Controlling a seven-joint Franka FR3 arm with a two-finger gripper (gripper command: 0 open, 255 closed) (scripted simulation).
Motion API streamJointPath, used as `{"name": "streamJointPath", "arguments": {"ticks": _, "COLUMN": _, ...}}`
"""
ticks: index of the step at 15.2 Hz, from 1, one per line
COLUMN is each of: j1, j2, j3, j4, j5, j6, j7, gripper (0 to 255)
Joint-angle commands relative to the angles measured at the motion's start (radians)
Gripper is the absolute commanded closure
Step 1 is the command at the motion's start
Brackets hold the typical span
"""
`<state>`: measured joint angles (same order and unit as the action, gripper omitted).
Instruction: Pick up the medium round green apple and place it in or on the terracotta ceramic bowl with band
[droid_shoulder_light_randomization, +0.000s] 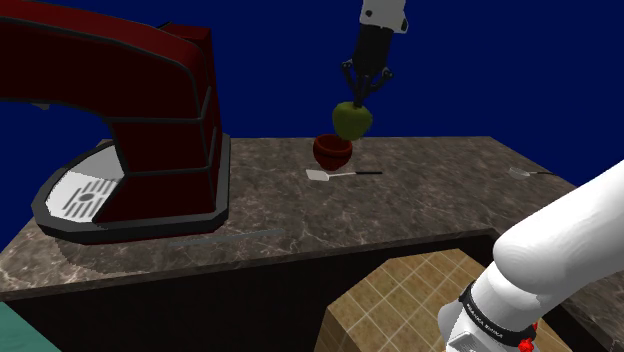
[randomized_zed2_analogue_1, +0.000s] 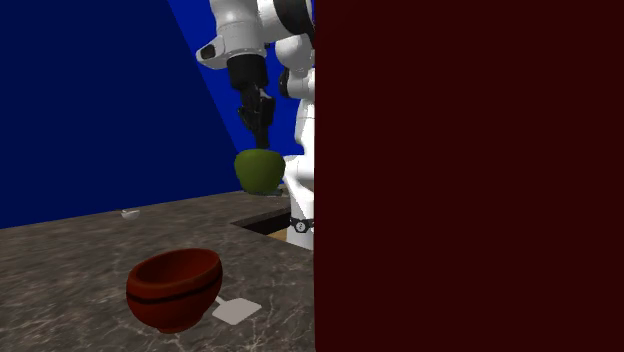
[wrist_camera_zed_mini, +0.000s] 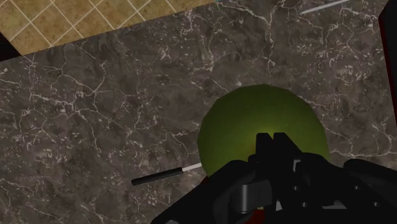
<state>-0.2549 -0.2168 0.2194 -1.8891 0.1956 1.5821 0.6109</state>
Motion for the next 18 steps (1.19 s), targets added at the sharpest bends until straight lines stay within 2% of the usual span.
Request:
{"name": "streamJointPath", "arguments": {"ticks": 1, "j1": -0.011, "j2": 0.079, "j3": -0.007, "j4": 0.098, "j5": -0.019, "j6": -0.023, "j7": -0.009, "gripper": 255}}
{"name": "streamJointPath", "arguments": {"ticks": 6, "j1": -0.028, "j2": 0.274, "j3": -0.023, "j4": 0.359, "j5": -0.062, "j6": -0.096, "j7": -0.028, "gripper": 255}}
{"name": "streamJointPath", "arguments": {"ticks": 12, "j1": -0.031, "j2": 0.546, "j3": -0.035, "j4": 0.768, "j5": -0.11, "j6": -0.239, "j7": -0.039, "gripper": 255}}
{"name": "streamJointPath", "arguments": {"ticks": 18, "j1": -0.037, "j2": 0.505, "j3": -0.038, "j4": 0.624, "j5": -0.105, "j6": -0.138, "j7": -0.054, "gripper": 255}}
